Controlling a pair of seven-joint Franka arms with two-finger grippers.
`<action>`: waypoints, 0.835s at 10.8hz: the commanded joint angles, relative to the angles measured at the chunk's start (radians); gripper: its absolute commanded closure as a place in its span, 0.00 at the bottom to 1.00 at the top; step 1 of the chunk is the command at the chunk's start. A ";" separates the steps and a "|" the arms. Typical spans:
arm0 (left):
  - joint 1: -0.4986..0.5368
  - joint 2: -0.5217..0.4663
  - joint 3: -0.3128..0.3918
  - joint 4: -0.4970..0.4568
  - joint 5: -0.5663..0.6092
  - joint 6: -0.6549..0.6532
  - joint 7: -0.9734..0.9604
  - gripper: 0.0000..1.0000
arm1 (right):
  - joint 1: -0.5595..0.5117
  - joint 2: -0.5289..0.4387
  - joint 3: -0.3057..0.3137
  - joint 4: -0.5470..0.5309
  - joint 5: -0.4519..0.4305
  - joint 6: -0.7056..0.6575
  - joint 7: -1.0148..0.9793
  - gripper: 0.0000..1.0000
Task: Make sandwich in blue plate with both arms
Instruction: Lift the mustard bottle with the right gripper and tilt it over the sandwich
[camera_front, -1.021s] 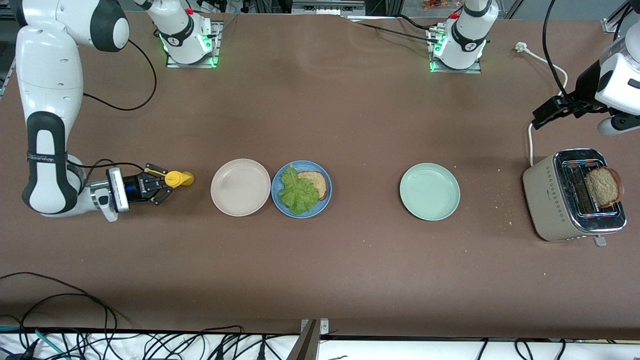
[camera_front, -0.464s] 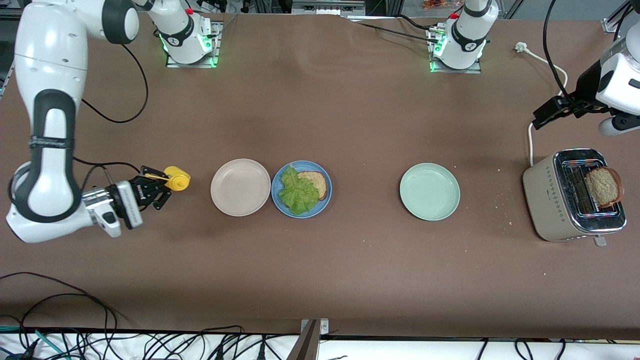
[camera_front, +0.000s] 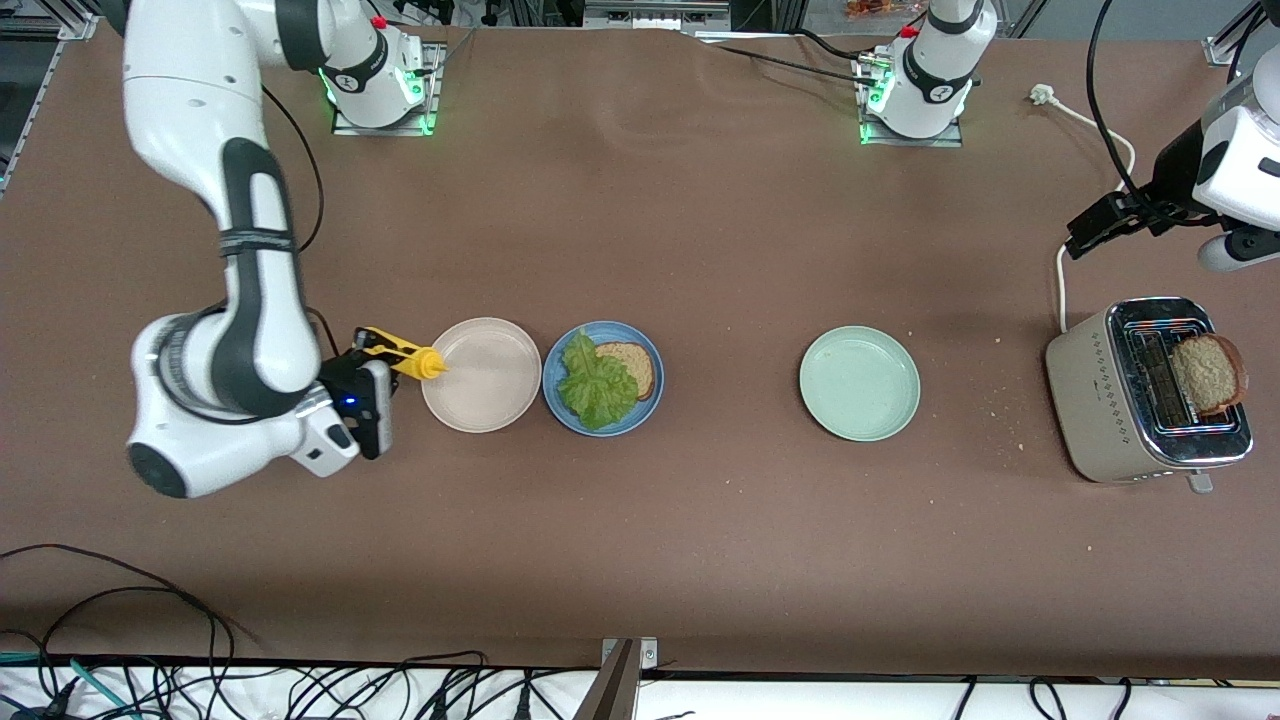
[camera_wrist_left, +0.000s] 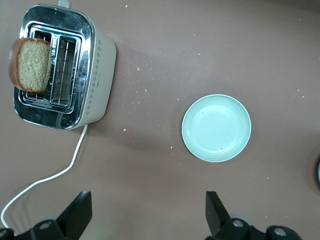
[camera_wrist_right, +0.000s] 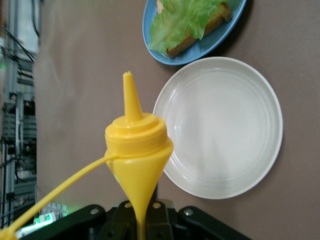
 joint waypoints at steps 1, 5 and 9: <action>0.002 0.008 -0.002 0.025 -0.005 -0.024 -0.009 0.00 | 0.136 -0.003 -0.016 0.056 -0.127 0.030 0.208 1.00; -0.001 0.008 -0.004 0.025 -0.005 -0.025 -0.009 0.00 | 0.331 -0.001 -0.012 0.070 -0.379 0.091 0.312 1.00; 0.008 0.008 0.001 0.028 -0.042 -0.062 -0.008 0.00 | 0.512 0.016 0.002 0.069 -0.688 0.107 0.292 1.00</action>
